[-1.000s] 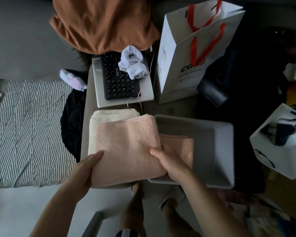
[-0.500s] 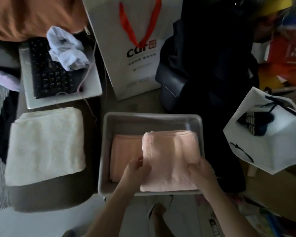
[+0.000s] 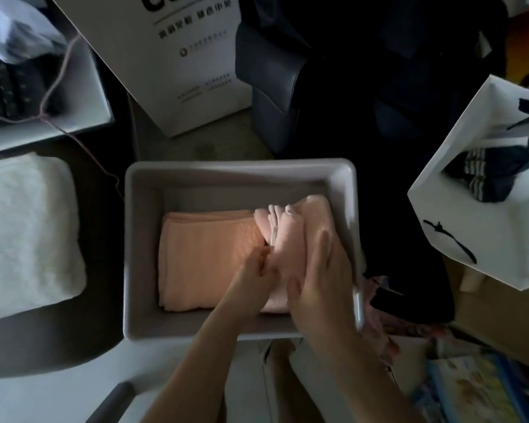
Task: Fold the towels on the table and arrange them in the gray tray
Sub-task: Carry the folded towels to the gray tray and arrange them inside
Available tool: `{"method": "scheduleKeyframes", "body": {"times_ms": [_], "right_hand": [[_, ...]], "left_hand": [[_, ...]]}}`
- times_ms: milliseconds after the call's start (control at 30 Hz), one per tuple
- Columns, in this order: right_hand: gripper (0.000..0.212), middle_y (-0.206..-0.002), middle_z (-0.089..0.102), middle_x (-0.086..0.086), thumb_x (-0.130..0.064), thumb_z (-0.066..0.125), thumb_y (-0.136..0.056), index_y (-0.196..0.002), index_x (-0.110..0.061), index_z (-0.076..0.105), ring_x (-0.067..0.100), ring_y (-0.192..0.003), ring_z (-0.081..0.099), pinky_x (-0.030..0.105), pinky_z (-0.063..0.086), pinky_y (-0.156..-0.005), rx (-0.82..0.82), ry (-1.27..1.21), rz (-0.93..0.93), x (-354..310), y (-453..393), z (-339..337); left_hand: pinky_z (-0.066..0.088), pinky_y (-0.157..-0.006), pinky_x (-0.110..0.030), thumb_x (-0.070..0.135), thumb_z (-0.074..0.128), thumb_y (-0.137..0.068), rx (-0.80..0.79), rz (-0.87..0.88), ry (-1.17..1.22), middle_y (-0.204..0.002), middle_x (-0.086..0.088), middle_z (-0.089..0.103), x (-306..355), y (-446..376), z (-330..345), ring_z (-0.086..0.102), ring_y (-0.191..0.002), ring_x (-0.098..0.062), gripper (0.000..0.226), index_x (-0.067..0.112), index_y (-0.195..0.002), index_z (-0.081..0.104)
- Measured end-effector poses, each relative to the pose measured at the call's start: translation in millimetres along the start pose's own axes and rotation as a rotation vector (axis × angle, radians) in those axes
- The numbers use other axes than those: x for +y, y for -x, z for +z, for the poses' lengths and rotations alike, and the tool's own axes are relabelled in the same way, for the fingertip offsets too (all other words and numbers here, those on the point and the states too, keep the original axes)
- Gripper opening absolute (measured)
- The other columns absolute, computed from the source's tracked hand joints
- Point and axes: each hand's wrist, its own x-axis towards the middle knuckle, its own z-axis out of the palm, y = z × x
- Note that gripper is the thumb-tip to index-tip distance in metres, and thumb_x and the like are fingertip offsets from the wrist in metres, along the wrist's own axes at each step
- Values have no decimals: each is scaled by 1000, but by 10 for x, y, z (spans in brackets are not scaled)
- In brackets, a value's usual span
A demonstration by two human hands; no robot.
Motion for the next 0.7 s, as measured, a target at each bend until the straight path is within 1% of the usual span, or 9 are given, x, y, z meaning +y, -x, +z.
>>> {"method": "scheduleKeyframes", "body": {"times_ms": [33, 100, 167, 200, 267, 367, 467, 600, 700], "right_hand": [[74, -162, 17, 22, -22, 55, -95, -155, -2, 17, 35, -150, 17, 47, 20, -121, 54, 4, -18, -67, 24, 45], [63, -158, 29, 21, -12, 60, -90, -148, -2, 39, 37, -148, 24, 49, 24, -120, 175, -43, -113, -209, 31, 143], [54, -151, 43, 17, -5, 62, -85, -138, -4, 54, 33, -141, 39, 49, 34, -115, 233, -122, -221, -257, -21, 267], [51, -149, 46, 15, -6, 62, -87, -137, -4, 55, 31, -139, 42, 48, 37, -113, 230, -154, -234, -228, -63, 316], [49, -151, 43, 18, -16, 62, -93, -139, -3, 52, 34, -141, 39, 47, 30, -118, 212, -113, -167, -67, -164, 398], [55, -154, 38, 20, -26, 56, -97, -144, 1, 45, 35, -143, 36, 43, 24, -120, 179, 35, -56, 208, -305, 510], [63, -158, 31, 17, -28, 55, -97, -150, -1, 35, 29, -148, 26, 47, 23, -120, 98, -94, -54, 252, -379, 667], [61, -157, 31, 11, -21, 60, -95, -149, -4, 36, 25, -148, 24, 50, 24, -118, 137, -277, -25, 235, -468, 680], [65, -156, 33, 12, -25, 63, -94, -149, -5, 34, 29, -143, 36, 49, 37, -113, 255, -327, -93, 149, -389, 566]], "left_hand": [[55, -79, -39, 3, 51, -86, 65, -26, -32, -102, -5, 67, 24, -26, 32, 64, -98, -30, 27, 25, -100, 57], [52, -72, -36, 10, 53, -82, 175, -53, -57, -104, -16, 67, 61, -4, 24, 62, -91, -31, 20, 10, -100, 60], [52, -80, -41, 36, 52, -77, 243, -68, 9, -111, -24, 65, 39, 53, 3, 63, -97, -34, 54, 0, -116, 59], [51, -82, -38, 41, 50, -79, 264, -67, 10, -113, -20, 67, 30, 91, -5, 64, -99, -29, 57, 6, -124, 59], [45, -82, -30, 27, 51, -91, 304, -15, -121, -122, -3, 67, 7, 128, -6, 62, -105, -19, 45, 20, -135, 53], [38, -76, -28, 18, 47, -95, 369, 3, -279, -125, 0, 63, -40, 84, 15, 60, -103, -19, 44, 23, -139, 46], [41, -71, -33, 17, 47, -95, 423, 4, -356, -114, -3, 67, -67, 24, 16, 63, -95, -27, 31, 23, -126, 48], [48, -68, -41, 24, 46, -96, 474, 0, -438, -96, -6, 68, -15, -3, -15, 63, -83, -36, 13, 24, -108, 41], [46, -66, -42, 19, 47, -93, 482, 97, -522, -108, -7, 61, 47, 41, 1, 60, -85, -34, 23, 23, -115, 40]]}}
